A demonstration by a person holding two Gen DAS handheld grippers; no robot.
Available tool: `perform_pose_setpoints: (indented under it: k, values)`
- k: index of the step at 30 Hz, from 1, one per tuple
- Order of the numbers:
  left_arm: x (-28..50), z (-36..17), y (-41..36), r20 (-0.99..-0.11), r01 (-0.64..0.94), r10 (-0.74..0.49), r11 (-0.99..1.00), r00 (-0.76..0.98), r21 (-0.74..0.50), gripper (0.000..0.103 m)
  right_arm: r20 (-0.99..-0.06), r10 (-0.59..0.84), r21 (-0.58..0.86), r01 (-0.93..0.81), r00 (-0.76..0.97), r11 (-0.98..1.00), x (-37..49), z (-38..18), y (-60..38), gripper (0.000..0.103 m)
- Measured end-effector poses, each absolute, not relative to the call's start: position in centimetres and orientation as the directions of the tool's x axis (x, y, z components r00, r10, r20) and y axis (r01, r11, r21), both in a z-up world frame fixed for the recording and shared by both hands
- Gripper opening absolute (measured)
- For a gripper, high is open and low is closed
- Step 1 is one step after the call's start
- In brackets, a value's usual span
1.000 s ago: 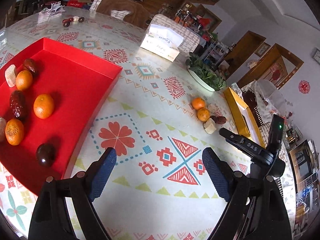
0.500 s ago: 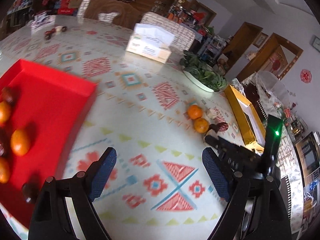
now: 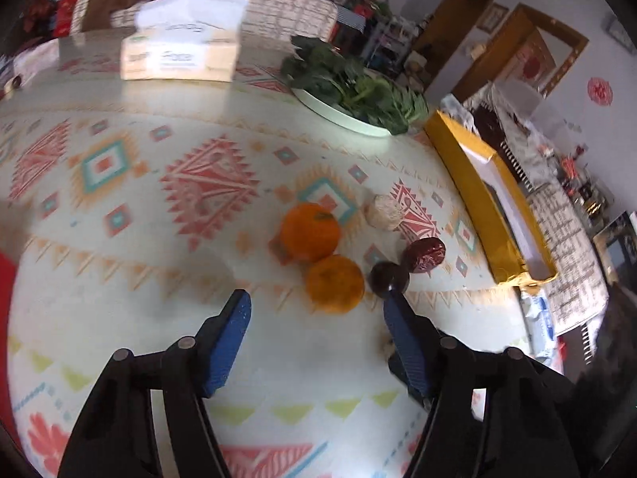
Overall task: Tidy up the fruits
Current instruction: 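Grasp a pale round cake with the right tool while the left tool grasps a mandarin, then carry the cake and mandarin over the red tray and open both tools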
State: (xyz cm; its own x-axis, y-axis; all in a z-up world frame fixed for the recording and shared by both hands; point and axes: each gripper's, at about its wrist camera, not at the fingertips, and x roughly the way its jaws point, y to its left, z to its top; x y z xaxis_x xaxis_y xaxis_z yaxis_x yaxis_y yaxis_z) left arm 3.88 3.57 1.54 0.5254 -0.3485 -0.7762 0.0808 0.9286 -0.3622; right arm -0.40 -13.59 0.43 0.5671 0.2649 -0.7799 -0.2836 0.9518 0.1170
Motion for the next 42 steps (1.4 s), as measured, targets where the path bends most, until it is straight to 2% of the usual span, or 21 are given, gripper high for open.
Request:
perform_pose_setpoints:
  k: [2,4,6,8,13,23,29,35,42]
  values:
    - [4.4,1.5,2.5,-0.778,0.102,-0.307,0.948,0.548,-0.302,0.061,-0.78,0.269,0.123,-0.283,0.564,0.951,-0.3,0.4,-13.6,0.036]
    - [4.7,1.4,1.6,-0.783,0.123,-0.273,0.961,0.559,-0.247,0.04,-0.78,0.27,0.123,-0.284,0.564,0.951,-0.3,0.4,-13.6,0.036]
    - [4.5,1.3,0.9,-0.782,0.16,-0.272,0.962,0.56,-0.22,0.032,-0.779,0.271,0.123,-0.285,0.565,0.951,-0.2,0.4,-13.5,0.036]
    - [3.9,1.4,0.6,-0.782,0.173,-0.262,0.965,0.566,-0.197,0.032,-0.779,0.271,0.125,-0.284,0.566,0.951,-0.2,0.4,-13.5,0.036]
    - [1.8,2.2,2.7,-0.766,0.15,-0.286,0.958,0.576,-0.245,0.032,-0.765,0.294,0.148,-0.288,0.573,0.946,-0.3,0.6,-13.7,0.036]
    - [-5.4,5.7,11.1,-0.663,0.019,-0.307,0.915,0.683,-0.404,0.032,-0.689,0.347,0.153,-0.34,0.636,0.928,-1.7,2.2,-13.0,0.036]
    - [-9.2,6.4,16.4,-0.63,-0.105,-0.193,0.909,0.753,-0.404,0.032,-0.686,0.312,0.132,-0.309,0.657,0.942,-1.6,1.8,-12.9,0.036]
    - [-12.5,6.6,20.5,-0.611,-0.163,-0.147,0.892,0.778,-0.422,0.032,-0.683,0.279,0.112,-0.281,0.675,0.953,-1.7,1.9,-12.2,0.036]
    - [-14.6,6.4,23.7,-0.617,-0.239,-0.071,0.882,0.784,-0.405,0.032,-0.671,0.331,0.134,-0.33,0.664,0.934,-4.1,2.9,-9.6,0.036]
